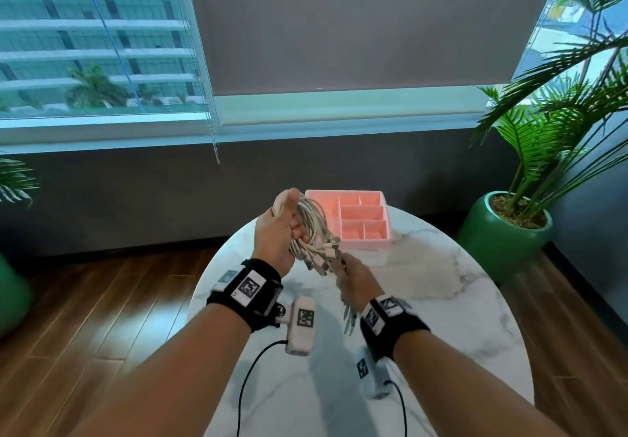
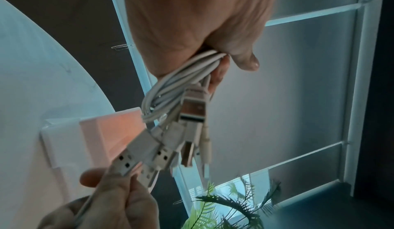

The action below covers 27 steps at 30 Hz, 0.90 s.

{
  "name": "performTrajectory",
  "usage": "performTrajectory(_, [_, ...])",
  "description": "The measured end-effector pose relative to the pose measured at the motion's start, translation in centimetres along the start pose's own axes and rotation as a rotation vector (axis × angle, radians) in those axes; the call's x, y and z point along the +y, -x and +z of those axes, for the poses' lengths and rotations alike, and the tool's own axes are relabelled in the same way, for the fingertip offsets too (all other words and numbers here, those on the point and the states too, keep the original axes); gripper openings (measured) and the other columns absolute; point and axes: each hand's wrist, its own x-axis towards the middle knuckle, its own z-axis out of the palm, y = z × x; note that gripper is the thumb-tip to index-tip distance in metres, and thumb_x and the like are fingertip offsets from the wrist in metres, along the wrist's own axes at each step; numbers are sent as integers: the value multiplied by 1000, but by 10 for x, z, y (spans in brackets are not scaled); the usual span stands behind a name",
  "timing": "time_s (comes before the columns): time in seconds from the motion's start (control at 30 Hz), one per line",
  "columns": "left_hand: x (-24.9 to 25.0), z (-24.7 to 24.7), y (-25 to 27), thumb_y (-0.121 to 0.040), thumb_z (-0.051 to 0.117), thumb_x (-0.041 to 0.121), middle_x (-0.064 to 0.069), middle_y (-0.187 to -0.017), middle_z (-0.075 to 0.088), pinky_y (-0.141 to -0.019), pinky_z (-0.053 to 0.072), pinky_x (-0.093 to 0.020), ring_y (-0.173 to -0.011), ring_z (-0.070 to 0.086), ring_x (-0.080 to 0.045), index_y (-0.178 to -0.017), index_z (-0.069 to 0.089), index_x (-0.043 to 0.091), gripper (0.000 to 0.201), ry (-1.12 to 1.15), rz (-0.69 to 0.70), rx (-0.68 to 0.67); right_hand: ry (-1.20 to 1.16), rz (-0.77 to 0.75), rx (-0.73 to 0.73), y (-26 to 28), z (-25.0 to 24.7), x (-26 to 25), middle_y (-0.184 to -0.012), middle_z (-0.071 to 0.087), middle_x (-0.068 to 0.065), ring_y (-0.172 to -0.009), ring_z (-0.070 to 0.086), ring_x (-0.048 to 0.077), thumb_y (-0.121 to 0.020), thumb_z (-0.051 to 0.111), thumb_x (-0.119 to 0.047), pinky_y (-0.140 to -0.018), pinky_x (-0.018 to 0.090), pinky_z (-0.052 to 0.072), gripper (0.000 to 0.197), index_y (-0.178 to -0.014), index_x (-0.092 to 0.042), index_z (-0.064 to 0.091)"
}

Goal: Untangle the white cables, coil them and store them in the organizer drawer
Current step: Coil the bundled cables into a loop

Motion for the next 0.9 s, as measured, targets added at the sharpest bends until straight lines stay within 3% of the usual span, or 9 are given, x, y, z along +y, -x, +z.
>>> performTrajectory(0.1, [-17,-5,2,-76,77,45,2,-51,39,-42,40,-25,-40,37,-11,-81,56,10,41,-59,40,50,89,41,-39,6,23,7,-95,54,1,-86,50,17,-103,41,-18,-69,20,40,8,-102,-22,48])
performTrajectory(0.23, [-32,-8,5,-83,78,39,1,-46,43,-43,39,-26,-38,40,-15,-66,48,14,43,-116,46,144,2,101,-158,10,50,6,-70,50,-3,-61,46,17,-98,45,-14,-65,35,40,21,-81,-24,51])
performTrajectory(0.33, [-40,-12,5,-90,76,30,-1,-47,48,-49,43,-29,-41,44,-17,-66,51,14,38,-154,80,190,-26,145,-261,14,56,-3,-68,51,3,-62,47,21,-98,50,-17,-62,32,39,15,-83,-15,51])
performTrajectory(0.47, [-45,-13,8,-93,73,30,-3,-50,54,-49,46,-30,-44,48,-20,-68,51,13,37,-101,76,296,-380,286,-322,21,54,-2,-63,61,5,-56,54,19,-96,60,-19,-68,36,42,22,-75,-15,61])
performTrajectory(0.57, [-43,-9,9,-93,73,28,0,-48,56,-54,48,-30,-43,51,-17,-68,52,12,37,-15,81,330,-585,365,-268,22,53,5,-61,61,4,-57,51,21,-96,62,-26,-67,40,40,28,-74,-15,74])
performTrajectory(0.63, [-42,-9,9,-92,74,30,0,-47,56,-54,49,-30,-43,52,-17,-67,52,12,37,-14,88,346,-527,367,-254,22,53,6,-63,62,3,-58,51,21,-95,62,-30,-68,41,41,33,-68,-17,77])
performTrajectory(0.73, [-46,-11,9,-89,77,31,0,-47,56,-53,51,-32,-43,53,-17,-69,53,12,37,-99,113,338,-312,346,-307,27,50,-7,-67,63,4,-56,54,16,-92,61,-22,-68,37,44,25,-69,-15,67])
performTrajectory(0.83, [-53,-19,8,-84,82,29,-4,-57,56,-49,48,-29,-48,51,-17,-80,56,10,33,-200,118,300,-111,269,-362,35,42,-23,-65,61,8,-48,52,13,-89,58,-16,-56,27,43,22,-67,-12,57])
performTrajectory(0.9, [-59,-28,9,-81,84,27,-9,-63,56,-44,45,-26,-48,50,-16,-86,57,5,35,-313,164,252,20,245,-416,38,32,-35,-64,60,11,-48,53,18,-91,56,-15,-52,27,44,18,-74,-10,54])
